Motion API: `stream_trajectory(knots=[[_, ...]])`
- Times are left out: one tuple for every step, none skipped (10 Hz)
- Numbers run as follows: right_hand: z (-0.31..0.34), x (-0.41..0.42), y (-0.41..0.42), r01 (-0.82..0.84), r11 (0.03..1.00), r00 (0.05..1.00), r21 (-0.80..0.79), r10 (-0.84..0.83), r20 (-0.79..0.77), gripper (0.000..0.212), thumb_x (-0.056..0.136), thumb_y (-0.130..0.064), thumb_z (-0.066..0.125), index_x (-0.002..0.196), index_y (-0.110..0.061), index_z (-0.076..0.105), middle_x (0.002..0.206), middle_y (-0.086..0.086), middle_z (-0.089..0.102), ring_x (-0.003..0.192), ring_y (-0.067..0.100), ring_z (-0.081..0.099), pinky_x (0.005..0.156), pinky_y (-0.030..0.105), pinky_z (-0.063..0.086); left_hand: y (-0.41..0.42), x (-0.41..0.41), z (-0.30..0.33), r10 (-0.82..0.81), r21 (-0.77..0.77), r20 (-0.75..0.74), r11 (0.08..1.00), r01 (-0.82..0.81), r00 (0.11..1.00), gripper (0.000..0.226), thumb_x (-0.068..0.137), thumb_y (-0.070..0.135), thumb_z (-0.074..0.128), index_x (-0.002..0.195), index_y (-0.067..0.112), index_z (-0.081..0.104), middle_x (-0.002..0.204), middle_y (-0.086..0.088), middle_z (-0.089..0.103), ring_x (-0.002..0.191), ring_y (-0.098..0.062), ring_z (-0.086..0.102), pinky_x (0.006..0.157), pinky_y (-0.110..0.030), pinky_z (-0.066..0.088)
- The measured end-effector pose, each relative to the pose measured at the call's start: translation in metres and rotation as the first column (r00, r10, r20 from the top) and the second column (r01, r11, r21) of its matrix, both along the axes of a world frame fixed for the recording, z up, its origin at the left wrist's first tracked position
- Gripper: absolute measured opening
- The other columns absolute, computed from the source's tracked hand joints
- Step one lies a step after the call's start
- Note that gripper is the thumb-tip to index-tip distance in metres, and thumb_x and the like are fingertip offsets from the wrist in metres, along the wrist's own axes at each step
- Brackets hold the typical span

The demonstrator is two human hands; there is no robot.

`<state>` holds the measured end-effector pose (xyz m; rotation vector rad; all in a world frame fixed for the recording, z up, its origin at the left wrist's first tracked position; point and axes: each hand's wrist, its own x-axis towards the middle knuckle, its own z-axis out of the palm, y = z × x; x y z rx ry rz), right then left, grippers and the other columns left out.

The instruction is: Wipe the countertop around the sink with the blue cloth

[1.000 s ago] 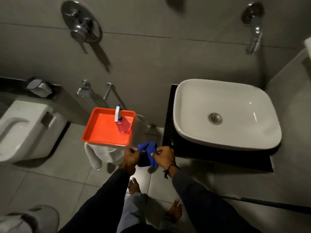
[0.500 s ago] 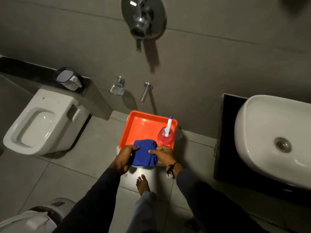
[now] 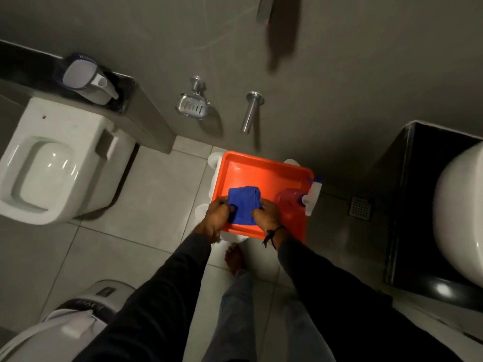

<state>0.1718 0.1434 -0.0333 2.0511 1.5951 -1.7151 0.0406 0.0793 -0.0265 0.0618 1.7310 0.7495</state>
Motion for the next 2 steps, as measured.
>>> stream_trajectory(knots=[[0.012, -0.002, -0.001, 0.029, 0.998, 1.0, -0.05, -0.029, 0.0, 0.011, 0.085, 0.004, 0.051, 0.086, -0.005, 0.056, 0.085, 0.014, 0.051, 0.081, 0.024, 0.045, 0.07, 0.034, 0.035, -0.002, 0.0, 0.01, -0.031, 0.004, -0.037, 1.0, 0.031, 0.999, 0.043, 0.095, 0.002, 0.053, 0.138, 0.007, 0.058, 0.136, -0.012, 0.061, 0.125, -0.034, 0.059, 0.11, -0.043, 0.049], [0.022, -0.005, 0.004, 0.108, 0.994, 0.994, -0.02, -0.108, 0.003, 0.019, 0.089, -0.005, 0.054, 0.107, 0.0, 0.059, 0.098, 0.013, 0.056, 0.09, 0.027, 0.052, 0.079, 0.035, 0.041, 0.001, 0.0, 0.027, -0.024, 0.011, -0.083, 1.0, 0.025, 0.996, 0.032, 0.099, 0.005, 0.051, 0.129, 0.007, 0.062, 0.128, -0.009, 0.061, 0.116, -0.028, 0.058, 0.101, -0.035, 0.048]])
